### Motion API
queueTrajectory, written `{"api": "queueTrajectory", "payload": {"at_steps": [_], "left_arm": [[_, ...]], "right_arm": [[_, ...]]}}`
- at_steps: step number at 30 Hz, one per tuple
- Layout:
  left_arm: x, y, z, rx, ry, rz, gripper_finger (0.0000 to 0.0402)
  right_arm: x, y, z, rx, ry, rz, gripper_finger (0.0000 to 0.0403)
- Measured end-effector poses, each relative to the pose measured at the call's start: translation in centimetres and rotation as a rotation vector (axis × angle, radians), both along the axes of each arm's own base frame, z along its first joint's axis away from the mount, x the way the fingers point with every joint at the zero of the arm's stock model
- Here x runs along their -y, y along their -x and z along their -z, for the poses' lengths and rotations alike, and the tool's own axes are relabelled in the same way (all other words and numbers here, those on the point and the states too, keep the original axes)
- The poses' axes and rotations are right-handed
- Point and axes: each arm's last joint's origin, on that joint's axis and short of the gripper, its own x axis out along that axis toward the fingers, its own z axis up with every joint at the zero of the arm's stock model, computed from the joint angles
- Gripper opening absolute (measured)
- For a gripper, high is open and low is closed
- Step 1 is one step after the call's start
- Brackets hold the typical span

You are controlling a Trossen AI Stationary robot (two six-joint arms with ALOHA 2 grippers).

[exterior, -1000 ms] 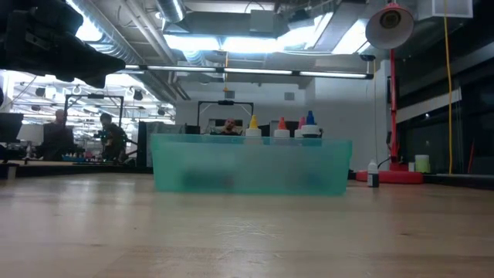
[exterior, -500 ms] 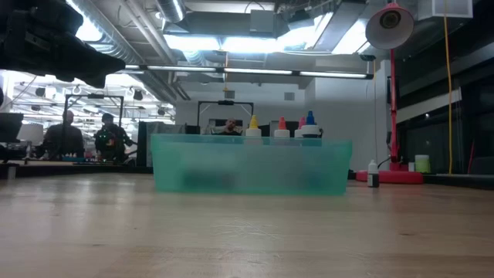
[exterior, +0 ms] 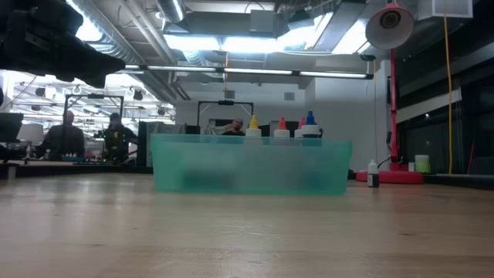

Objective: Pick & Place food coloring
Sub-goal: Put the big purple food coloring bottle into the green bin

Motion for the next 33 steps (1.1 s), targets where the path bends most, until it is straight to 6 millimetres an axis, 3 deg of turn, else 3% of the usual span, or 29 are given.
{"api": "queueTrajectory", "payload": {"at_steps": [3, 9, 19, 33], "left_arm": [[0.0, 0.0, 0.0, 0.000, 0.000, 0.000, 0.0004], [0.0, 0.0, 0.0, 0.000, 0.000, 0.000, 0.0004], [0.0, 0.0, 0.0, 0.000, 0.000, 0.000, 0.0004], [0.0, 0.0, 0.0, 0.000, 0.000, 0.000, 0.0004]], "right_arm": [[-0.1, -0.1, 2.1, 0.009, -0.019, -0.005, 0.0395], [-0.2, -1.2, 4.5, 0.036, -0.093, -0.078, 0.0388], [1.0, -0.6, 9.6, -0.011, -0.138, -0.108, 0.0386], [1.6, -1.7, 9.6, 0.009, -0.123, -0.199, 0.0341]]}}
